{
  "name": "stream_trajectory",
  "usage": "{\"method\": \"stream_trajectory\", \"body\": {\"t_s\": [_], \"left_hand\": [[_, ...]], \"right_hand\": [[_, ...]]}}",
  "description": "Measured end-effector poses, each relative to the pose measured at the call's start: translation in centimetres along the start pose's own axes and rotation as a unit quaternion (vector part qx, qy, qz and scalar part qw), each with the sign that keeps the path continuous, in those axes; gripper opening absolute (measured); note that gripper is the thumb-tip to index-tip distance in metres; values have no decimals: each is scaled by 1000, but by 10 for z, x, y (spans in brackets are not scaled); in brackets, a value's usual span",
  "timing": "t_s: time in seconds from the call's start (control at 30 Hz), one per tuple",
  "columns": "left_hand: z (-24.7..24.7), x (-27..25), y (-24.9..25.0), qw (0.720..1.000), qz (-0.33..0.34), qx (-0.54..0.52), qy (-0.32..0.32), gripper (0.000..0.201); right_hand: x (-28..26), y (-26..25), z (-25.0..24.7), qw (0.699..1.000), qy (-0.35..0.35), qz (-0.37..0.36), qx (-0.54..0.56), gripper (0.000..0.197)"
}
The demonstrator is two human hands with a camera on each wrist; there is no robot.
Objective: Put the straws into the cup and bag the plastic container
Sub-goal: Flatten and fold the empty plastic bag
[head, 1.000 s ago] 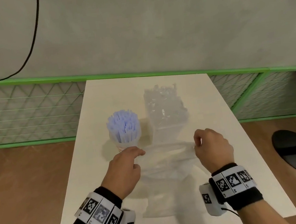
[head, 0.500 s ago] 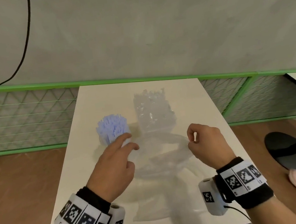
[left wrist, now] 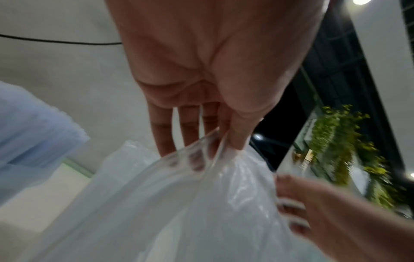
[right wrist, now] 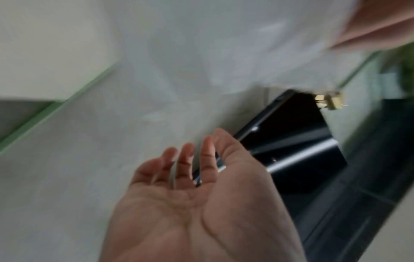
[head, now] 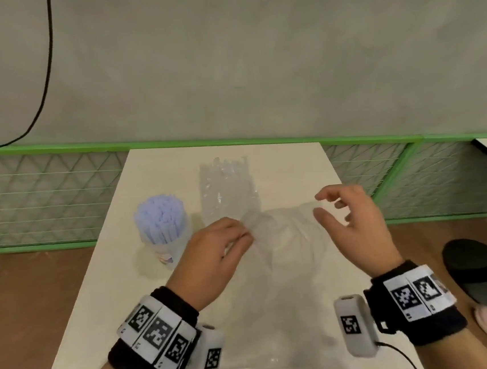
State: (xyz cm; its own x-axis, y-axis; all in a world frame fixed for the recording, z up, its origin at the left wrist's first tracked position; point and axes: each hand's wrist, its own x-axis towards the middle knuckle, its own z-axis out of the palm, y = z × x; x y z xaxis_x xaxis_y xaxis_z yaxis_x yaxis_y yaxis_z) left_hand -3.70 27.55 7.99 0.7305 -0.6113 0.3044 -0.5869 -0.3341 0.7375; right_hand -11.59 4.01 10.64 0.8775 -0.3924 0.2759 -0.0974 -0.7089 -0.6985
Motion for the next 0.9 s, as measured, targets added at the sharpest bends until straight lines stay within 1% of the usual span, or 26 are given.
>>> {"method": "stream_trajectory", "body": {"t_s": [0.03, 0.07, 0.13, 0.17, 0.23, 0.3, 0.37, 0.4, 0.43, 0.5, 0.57, 0.6, 0.67, 0.7, 0.73, 0.77, 0.8, 0.83, 0.9], "left_hand": [[-2, 0, -1, 1000, -6, -25, -1, 22], [-5, -1, -1, 999, -16, -43, -3, 20], [-11, -2, 3, 998, -29, -57, -15, 18], [-14, -3, 5, 998, -33, -57, -25, 16], [-19, -5, 8, 997, -42, -54, -36, 18], [-26, -6, 7, 997, -50, -55, -30, 18], [-37, -8, 3, 997, -59, -55, 4, 21], [-44, -10, 0, 994, -77, -70, 38, 21], [-51, -12, -3, 986, -102, -104, 80, 20], [-68, -18, -10, 962, -147, -182, 141, 29], [-80, -22, -13, 947, -171, -223, 156, 38], [-85, -22, -13, 943, -176, -229, 163, 38], [-90, -18, -14, 934, -178, -242, 194, 30], [-92, -16, -13, 926, -178, -256, 213, 26], [-94, -13, -14, 917, -179, -276, 227, 23], [-96, -11, -13, 908, -178, -301, 230, 24], [-98, -10, -13, 901, -177, -329, 219, 30], [-98, -11, -13, 896, -176, -356, 197, 41], [-98, -16, -15, 894, -175, -389, 136, 70]], "right_hand": [[3, 15, -7, 1000, -2, 22, -18, 27], [7, 26, -11, 998, -24, 52, -4, 31], [16, 41, -14, 987, -68, 107, 95, 32], [21, 44, -14, 978, -86, 118, 147, 28], [30, 46, -12, 968, -108, 112, 198, 16], [40, 45, -12, 969, -113, 94, 197, 9], [50, 45, -16, 974, -99, 82, 189, 9], [56, 46, -20, 974, -84, 87, 191, 8], [62, 47, -26, 972, -64, 102, 203, 8], [75, 53, -40, 959, -23, 141, 245, 14], [83, 54, -51, 950, -5, 161, 267, 16], [86, 49, -54, 951, -7, 158, 266, 16], [88, 35, -54, 948, 10, 146, 283, 16], [87, 26, -51, 937, 23, 146, 318, 18], [84, 18, -47, 917, 29, 152, 368, 20], [81, 13, -40, 893, 23, 168, 417, 20], [74, 11, -29, 871, 1, 191, 452, 19], [65, 12, -16, 855, -37, 220, 468, 20], [41, 21, 14, 832, -148, 266, 464, 37]]}}
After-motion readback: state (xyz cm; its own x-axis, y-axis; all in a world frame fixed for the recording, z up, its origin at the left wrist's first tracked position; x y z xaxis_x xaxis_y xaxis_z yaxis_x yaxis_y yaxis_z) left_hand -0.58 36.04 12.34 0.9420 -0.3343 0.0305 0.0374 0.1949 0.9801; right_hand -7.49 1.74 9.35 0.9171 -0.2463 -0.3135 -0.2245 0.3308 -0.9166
